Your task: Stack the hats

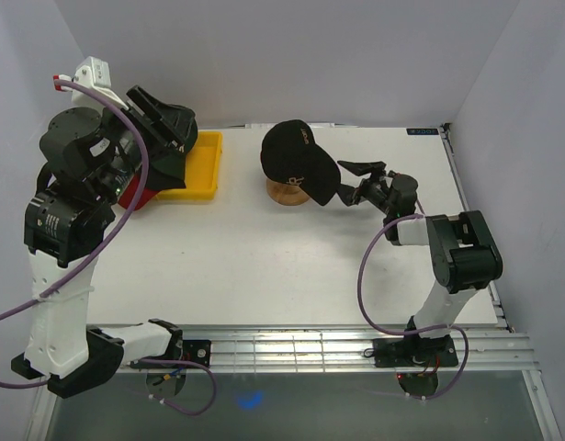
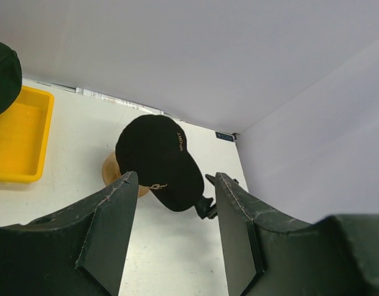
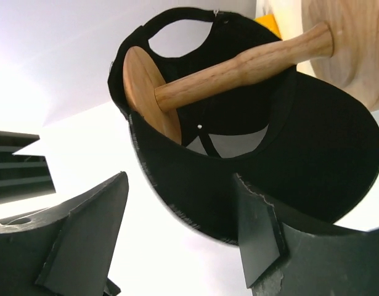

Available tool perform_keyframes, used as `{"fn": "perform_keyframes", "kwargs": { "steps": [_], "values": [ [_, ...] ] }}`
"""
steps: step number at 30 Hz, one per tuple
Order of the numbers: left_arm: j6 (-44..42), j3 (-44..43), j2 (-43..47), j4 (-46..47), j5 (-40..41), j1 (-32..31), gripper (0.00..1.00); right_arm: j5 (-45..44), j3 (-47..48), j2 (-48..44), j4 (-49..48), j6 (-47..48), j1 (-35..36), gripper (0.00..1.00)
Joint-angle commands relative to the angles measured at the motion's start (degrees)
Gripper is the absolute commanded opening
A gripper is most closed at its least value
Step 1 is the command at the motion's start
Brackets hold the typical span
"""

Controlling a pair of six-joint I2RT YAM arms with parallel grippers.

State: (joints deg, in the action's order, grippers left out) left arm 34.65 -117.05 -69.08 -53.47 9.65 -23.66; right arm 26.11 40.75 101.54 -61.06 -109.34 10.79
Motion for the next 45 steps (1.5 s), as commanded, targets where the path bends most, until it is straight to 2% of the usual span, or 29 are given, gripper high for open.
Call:
{"fn": "perform_keyframes", "kwargs": {
  "steps": [1, 7, 9, 13, 17, 25, 29, 37, 45],
  "values": [
    [-0.99, 0.42, 1.49, 0.04, 0.81, -0.16, 0.63, 2.10, 2.84, -4.32, 6.90, 7.53, -1.99, 0.73],
    [-0.99, 2.00, 1.84, 0.12, 0.90, -0.16, 0.63, 3.94, 10.74, -7.58, 24.48, 24.06, -2.88, 0.75],
    [-1.43, 2.18, 2.02, 0.12, 1.07, -0.16, 0.63, 3.34, 13.81, -8.46, 31.30, 33.19, -2.88, 0.76],
    [-2.40, 2.10, 2.28, -0.05, 1.16, -0.16, 0.63, 0.44, 13.04, -11.88, 36.79, 46.56, -3.40, 0.79],
    [-2.49, 2.44, 2.28, -0.23, 0.55, -0.16, 0.63, -0.53, 7.77, -13.82, 35.92, 54.13, -4.54, 0.80],
    [-2.66, 4.46, 2.72, 0.03, -0.07, -0.16, 0.63, -0.35, -2.86, -20.14, 27.84, 70.74, -2.97, 0.81],
    [-2.57, 5.34, 2.81, 0.65, -0.77, -0.07, 0.63, -1.32, -6.56, -20.77, 24.41, 73.56, -1.30, 0.81],
    [-3.10, 5.43, 2.46, 0.83, -1.12, -0.16, 0.63, -5.19, -3.05, -16.12, 23.10, 77.87, 4.94, 0.80],
    [-4.24, 5.70, 2.11, 0.91, -1.39, -0.16, 0.63, -4.93, -1.20, -9.26, 15.36, 76.65, 5.30, 0.79]
  ]
}}
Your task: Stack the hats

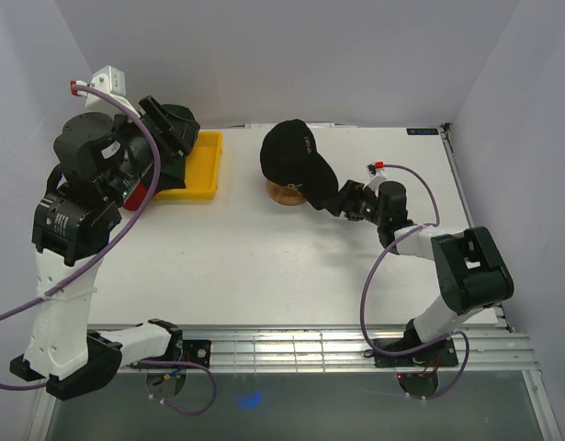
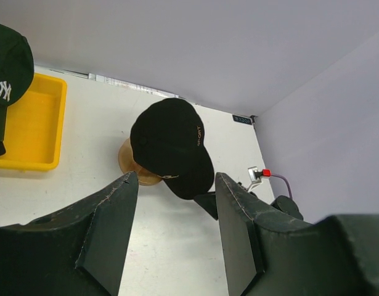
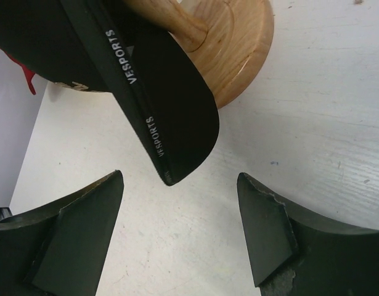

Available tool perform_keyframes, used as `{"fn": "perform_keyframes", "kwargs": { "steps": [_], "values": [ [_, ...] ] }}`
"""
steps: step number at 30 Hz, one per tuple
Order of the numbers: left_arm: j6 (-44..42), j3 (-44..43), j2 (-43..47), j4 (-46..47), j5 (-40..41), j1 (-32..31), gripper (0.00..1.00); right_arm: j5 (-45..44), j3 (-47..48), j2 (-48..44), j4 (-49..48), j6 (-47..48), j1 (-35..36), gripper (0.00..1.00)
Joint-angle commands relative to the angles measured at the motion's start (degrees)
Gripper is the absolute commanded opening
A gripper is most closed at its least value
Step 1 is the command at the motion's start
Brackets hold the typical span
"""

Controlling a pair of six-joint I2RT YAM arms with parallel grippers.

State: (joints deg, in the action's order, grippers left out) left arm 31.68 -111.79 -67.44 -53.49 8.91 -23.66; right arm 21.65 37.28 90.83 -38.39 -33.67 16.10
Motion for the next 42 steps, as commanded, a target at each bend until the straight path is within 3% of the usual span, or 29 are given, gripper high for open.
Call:
{"fn": "perform_keyframes", "kwargs": {
  "steps": [1, 15, 19, 23, 28, 33, 36, 40, 42],
  "values": [
    [-1.62, 0.60, 0.38, 1.02, -0.64, -0.16, 0.63, -0.03, 2.97, 2.85, -7.57, 0.80, 0.16, 0.79],
    [-2.06, 2.36, -0.41, 1.90, -0.91, -0.16, 0.63, 0.41, 3.67, 7.43, -16.45, -1.92, 1.13, 0.71],
    [-2.24, 2.10, -0.41, 1.82, -0.65, -0.16, 0.63, 1.46, 4.64, 8.75, -17.77, -4.81, 1.04, 0.61],
    [-2.15, 2.36, -0.41, 1.90, -0.73, -0.16, 0.63, 2.61, 5.44, 7.79, -18.04, -7.81, 0.78, 0.41],
    [-1.89, 3.06, 0.47, 1.90, -0.65, -0.16, 0.62, 5.76, 5.52, 6.64, -19.35, -14.66, -1.33, 0.33],
    [-1.27, 4.03, 1.34, 1.90, -0.56, -0.16, 0.62, 11.99, 5.70, 11.81, -27.16, -31.87, -5.19, 0.30],
    [-1.10, 4.47, 1.70, 1.90, -0.56, -0.16, 0.62, 14.99, 5.70, 17.34, -38.93, -45.63, -6.51, 0.29],
    [-1.01, 4.65, 2.05, 1.90, -0.38, -0.16, 0.62, 14.57, 5.09, 23.33, -52.19, -59.65, -7.31, 0.27],
    [-0.83, 4.56, 2.05, 1.82, -0.38, -0.16, 0.62, 12.99, 4.30, 24.66, -53.27, -63.78, -7.75, 0.26]
  ]
}}
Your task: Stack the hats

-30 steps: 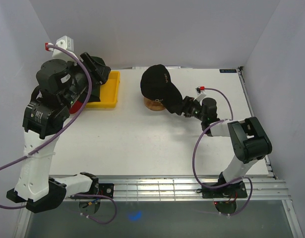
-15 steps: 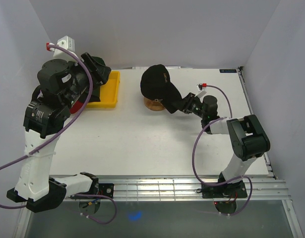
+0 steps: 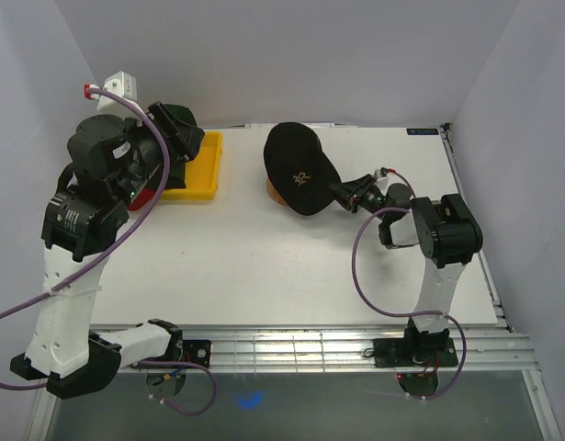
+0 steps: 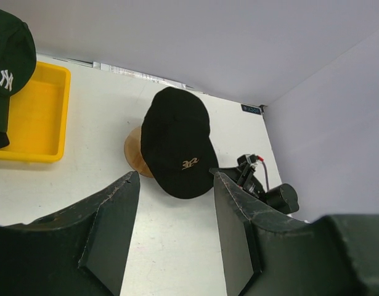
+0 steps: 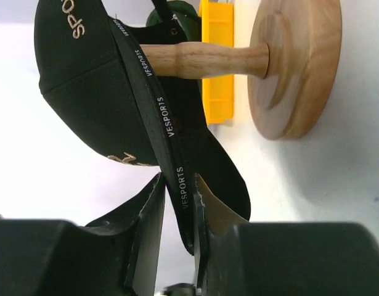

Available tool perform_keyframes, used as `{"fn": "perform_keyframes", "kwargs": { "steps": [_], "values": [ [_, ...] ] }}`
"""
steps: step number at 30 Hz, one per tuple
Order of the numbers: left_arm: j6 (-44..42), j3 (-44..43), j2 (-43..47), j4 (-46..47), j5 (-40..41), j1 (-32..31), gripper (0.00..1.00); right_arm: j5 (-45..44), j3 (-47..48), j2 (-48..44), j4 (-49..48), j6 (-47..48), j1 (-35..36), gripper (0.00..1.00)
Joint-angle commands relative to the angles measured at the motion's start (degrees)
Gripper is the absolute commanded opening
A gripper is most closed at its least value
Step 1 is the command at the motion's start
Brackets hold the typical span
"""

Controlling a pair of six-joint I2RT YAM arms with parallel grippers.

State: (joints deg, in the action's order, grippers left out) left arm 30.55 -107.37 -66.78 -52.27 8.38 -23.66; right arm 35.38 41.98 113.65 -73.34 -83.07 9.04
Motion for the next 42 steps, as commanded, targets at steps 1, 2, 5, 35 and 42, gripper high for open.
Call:
{"fn": "perform_keyframes", "kwargs": {
  "steps": [1, 2, 5, 35, 42],
  "values": [
    [0.39, 0.23, 1.39, 0.59, 0.14, -0.16, 0.62, -1.27, -1.45, 2.02, -18.59, -15.19, -0.78, 0.26],
    [0.48, 0.23, 1.39, 0.59, 0.14, -0.16, 0.62, -1.71, -1.72, 2.19, -18.16, -15.98, -0.86, 0.26],
    [0.66, -0.03, 1.31, 0.59, -0.03, -0.07, 0.62, -3.12, -2.16, 2.02, -15.53, -17.65, -1.30, 0.25],
    [0.66, 0.15, 1.04, -0.99, 1.64, -0.07, 0.61, 0.04, 6.44, 0.88, 18.58, -5.36, -4.64, 0.54],
    [0.57, 0.93, 0.87, -1.34, 2.34, -0.16, 0.62, -1.27, 8.21, -2.19, 27.98, 1.75, -5.08, 0.57]
  ]
}}
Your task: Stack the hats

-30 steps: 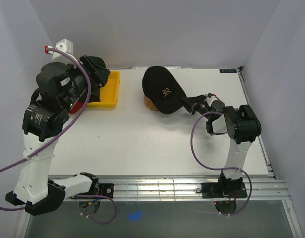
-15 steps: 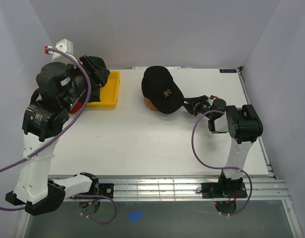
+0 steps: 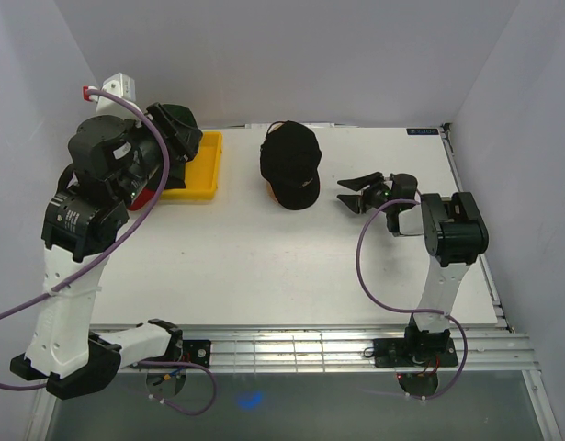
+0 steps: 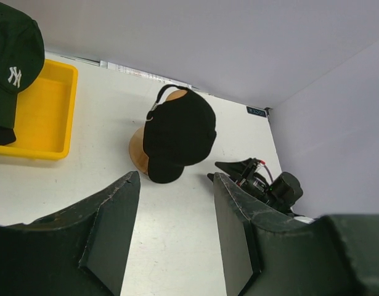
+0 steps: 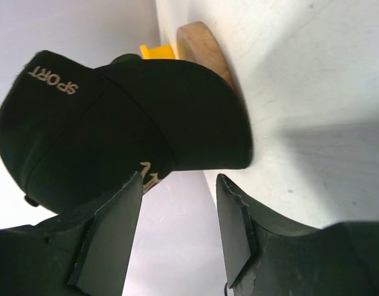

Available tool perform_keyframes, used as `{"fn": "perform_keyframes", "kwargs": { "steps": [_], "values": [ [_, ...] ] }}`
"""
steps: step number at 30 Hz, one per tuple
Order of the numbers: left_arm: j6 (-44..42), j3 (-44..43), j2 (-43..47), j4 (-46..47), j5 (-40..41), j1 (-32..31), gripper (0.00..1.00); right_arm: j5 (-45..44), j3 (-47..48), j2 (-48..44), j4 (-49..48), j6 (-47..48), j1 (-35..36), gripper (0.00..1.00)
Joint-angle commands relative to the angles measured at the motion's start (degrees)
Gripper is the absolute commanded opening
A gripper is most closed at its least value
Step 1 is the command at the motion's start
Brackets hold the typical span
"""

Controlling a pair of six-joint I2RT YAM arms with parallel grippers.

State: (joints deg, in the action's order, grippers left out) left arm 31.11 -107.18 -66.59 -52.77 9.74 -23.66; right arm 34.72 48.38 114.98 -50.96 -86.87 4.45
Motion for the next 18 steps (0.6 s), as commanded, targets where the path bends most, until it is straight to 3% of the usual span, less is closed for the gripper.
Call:
{"fn": "perform_keyframes", "kwargs": {
  "steps": [1, 5, 10, 14, 18],
  "values": [
    [0.00, 1.09, 0.58, -0.93, 1.16, -0.16, 0.62, -0.79, 1.98, -4.23, 7.96, 6.62, -0.49, 0.58],
    [-0.26, 1.53, -0.29, -1.10, 2.56, -0.16, 0.62, -1.58, 2.07, -8.27, 14.03, 11.89, -0.93, 0.59],
    [-1.84, -1.72, -4.33, -5.57, 15.44, -0.07, 0.69, -0.71, 0.92, -17.14, 21.76, 18.04, -2.16, 0.61],
    [-1.94, -0.23, -8.37, -6.11, 23.91, 0.45, 0.78, -0.97, 4.43, -25.74, 36.61, 32.25, -2.07, 0.64],
    [-2.11, 0.82, -12.68, -3.05, 15.25, 11.06, 0.79, -2.11, 4.79, -33.58, 46.10, 39.49, -1.64, 0.68]
  ]
}}
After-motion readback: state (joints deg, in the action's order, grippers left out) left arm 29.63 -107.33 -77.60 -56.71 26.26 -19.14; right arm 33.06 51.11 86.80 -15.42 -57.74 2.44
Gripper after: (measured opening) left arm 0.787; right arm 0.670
